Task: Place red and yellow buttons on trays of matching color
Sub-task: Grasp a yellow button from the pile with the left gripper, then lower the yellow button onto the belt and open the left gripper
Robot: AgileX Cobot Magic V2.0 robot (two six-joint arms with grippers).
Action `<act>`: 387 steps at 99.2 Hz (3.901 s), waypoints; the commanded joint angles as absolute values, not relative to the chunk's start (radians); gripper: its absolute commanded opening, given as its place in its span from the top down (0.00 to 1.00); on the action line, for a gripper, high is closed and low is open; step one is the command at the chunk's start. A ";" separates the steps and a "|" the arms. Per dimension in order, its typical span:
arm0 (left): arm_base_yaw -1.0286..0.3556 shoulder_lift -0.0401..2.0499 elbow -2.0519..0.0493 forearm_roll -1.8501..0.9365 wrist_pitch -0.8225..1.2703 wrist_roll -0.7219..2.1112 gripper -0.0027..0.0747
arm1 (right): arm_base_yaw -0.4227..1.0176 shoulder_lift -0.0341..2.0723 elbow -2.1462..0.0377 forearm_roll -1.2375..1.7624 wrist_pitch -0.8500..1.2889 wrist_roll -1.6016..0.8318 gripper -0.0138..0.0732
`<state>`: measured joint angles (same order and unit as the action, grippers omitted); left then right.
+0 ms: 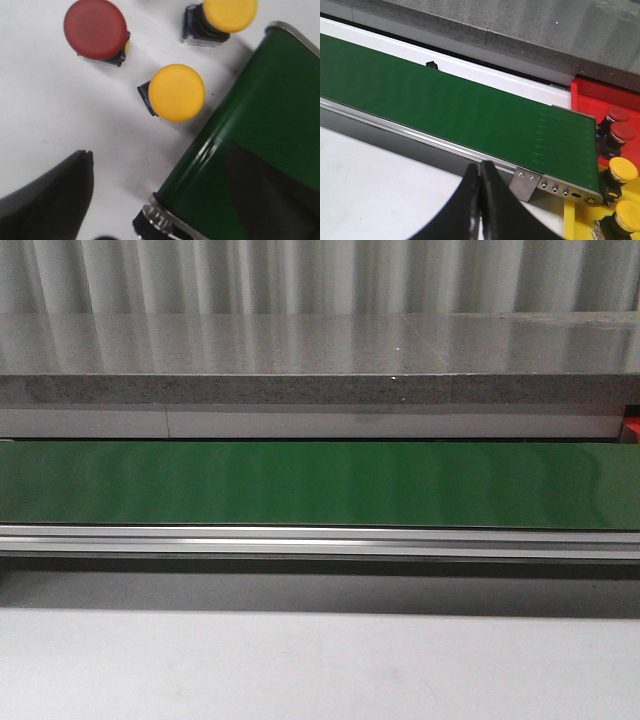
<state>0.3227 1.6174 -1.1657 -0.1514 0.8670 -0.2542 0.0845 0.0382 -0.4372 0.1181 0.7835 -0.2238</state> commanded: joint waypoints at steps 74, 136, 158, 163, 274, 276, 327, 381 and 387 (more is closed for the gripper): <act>0.334 1.856 -1.332 -0.226 0.834 -0.506 0.31 | 0.085 0.050 -0.460 0.120 0.710 -0.224 0.92; 0.331 1.781 -1.332 -0.228 0.853 -0.260 0.82 | 0.085 0.050 -0.458 0.120 0.710 -0.224 0.92; 0.331 1.658 -1.332 -0.214 0.919 0.047 0.82 | 0.085 0.050 -0.458 0.120 0.709 -0.224 0.92; 0.331 1.633 -1.332 -0.214 0.937 0.092 0.82 | 0.085 0.050 -0.458 0.120 0.708 -0.224 0.92; 0.193 1.651 -1.332 -0.195 1.045 0.231 0.40 | 0.085 0.050 -0.458 0.120 0.705 -0.224 0.92; 0.193 1.651 -1.332 -0.201 1.042 0.231 0.36 | 0.085 0.050 -0.458 0.120 0.705 -0.224 0.92; 0.235 1.615 -1.547 -0.251 1.000 0.209 0.30 | 0.085 0.050 -0.458 0.120 0.702 -0.224 0.92; 0.412 1.793 -1.548 -0.060 1.047 0.071 0.30 | 0.085 0.050 -0.458 0.120 0.702 -0.224 0.92; 0.422 1.820 -1.548 -0.060 1.043 0.065 0.30 | 0.085 0.050 -0.458 0.120 0.702 -0.224 0.92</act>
<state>0.4062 1.8332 -1.5186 -0.0613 1.0637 0.0856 0.0845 0.0382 -0.4357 0.1181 0.7835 -0.2238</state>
